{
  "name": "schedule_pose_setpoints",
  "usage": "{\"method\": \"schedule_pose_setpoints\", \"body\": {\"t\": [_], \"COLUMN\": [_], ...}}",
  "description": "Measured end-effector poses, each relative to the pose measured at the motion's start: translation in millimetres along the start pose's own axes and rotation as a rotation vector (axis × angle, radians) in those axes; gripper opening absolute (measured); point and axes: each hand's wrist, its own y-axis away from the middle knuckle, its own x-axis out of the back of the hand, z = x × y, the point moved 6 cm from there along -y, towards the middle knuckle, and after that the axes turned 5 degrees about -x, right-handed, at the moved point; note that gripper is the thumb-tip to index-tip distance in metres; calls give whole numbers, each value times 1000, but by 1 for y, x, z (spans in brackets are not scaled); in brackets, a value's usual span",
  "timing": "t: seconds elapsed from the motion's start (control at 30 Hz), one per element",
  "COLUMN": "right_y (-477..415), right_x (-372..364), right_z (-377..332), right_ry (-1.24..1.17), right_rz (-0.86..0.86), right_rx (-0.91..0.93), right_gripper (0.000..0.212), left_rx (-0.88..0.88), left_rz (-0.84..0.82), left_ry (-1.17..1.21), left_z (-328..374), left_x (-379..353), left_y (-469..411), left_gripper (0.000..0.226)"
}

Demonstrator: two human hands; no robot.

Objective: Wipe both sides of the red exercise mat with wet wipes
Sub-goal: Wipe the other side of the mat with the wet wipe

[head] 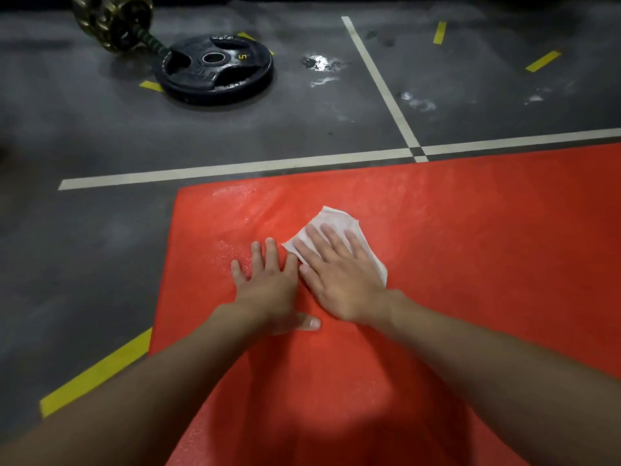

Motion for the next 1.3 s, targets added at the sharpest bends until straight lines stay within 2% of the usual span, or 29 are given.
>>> {"method": "schedule_pose_setpoints", "body": {"t": [0.07, 0.17, 0.2, 0.23, 0.3, 0.37, 0.4, 0.47, 0.5, 0.53, 0.57, 0.63, 0.7, 0.73, 0.8, 0.87, 0.93, 1.0, 1.03, 1.07, 1.17, 1.2, 1.3], "right_y": [-1, -8, -5, 1, 22, 30, 25, 20, 21, 25, 32, 55, 60, 53, 46, 54, 78, 98, 95, 89, 90, 97, 131], "right_x": [10, 15, 13, 9, 0, 5, 10, 16, 14, 10, 5, -1, 4, 9, 13, 6, -4, -4, 0, 5, 5, 0, -7], "right_z": [21, 61, 52, 32, -8, -2, 15, 51, 53, 41, 22, -9, 6, 25, 52, 32, -9, -14, -1, 17, 23, 5, -35], "right_ry": [18, -30, -53, -55, -14, 26, 38, -1, -23, -38, -35, -17, 11, 33, 35, -27, -36, -12, 11, 23, -10, -24, -7], "right_rz": [-10, -16, -4, 8, -8, -42, -43, -37, -37, -29, -15, -37, -62, -55, -56, -33, -44, -101, -104, -86, -51, -27, -80], "right_rx": [35, -333, -384, -348, -119, 39, 19, -225, -325, -350, -293, -65, 50, 4, -212, -282, -88, 97, 103, 30, -282, -271, 48], "right_gripper": [64, 61, 60, 62, 66, 66, 63, 56, 56, 58, 61, 66, 64, 62, 58, 58, 62, 62, 62, 62, 58, 59, 58], "left_rx": [-3, 3, 6, 9, 5, -7, -21, -66, -79, -89, -99, -118, -125, -127, -141, -145, -148, -149, -150, -158, -178, -178, -192], "left_rz": [11, 5, 8, 14, 59, 182, 259, 331, 308, 255, 198, 145, 142, 147, 153, 164, 167, 168, 169, 166, 169, 181, 174], "left_ry": [13, 16, 18, 20, 37, 46, 38, 43, 74, 111, 138, 174, 191, 186, 162, 160, 167, 173, 174, 169, 158, 158, 163], "left_z": [-1, 0, 1, 2, 3, 5, 7, 12, 12, 11, 10, 9, 8, 8, 10, 9, 10, 10, 10, 9, 7, 6, 8], "left_x": [0, -1, 1, 2, 4, 3, 1, -8, -14, -20, -23, -24, -26, -28, -35, -38, -37, -37, -40, -43, -53, -53, -52], "left_y": [1, 4, 4, 7, 13, 24, 30, 40, 43, 44, 45, 46, 51, 55, 64, 72, 76, 80, 83, 87, 101, 103, 107], "left_gripper": [135, 137, 136, 135, 128, 117, 109, 99, 101, 105, 112, 121, 126, 127, 126, 122, 119, 117, 116, 116, 113, 112, 110]}}
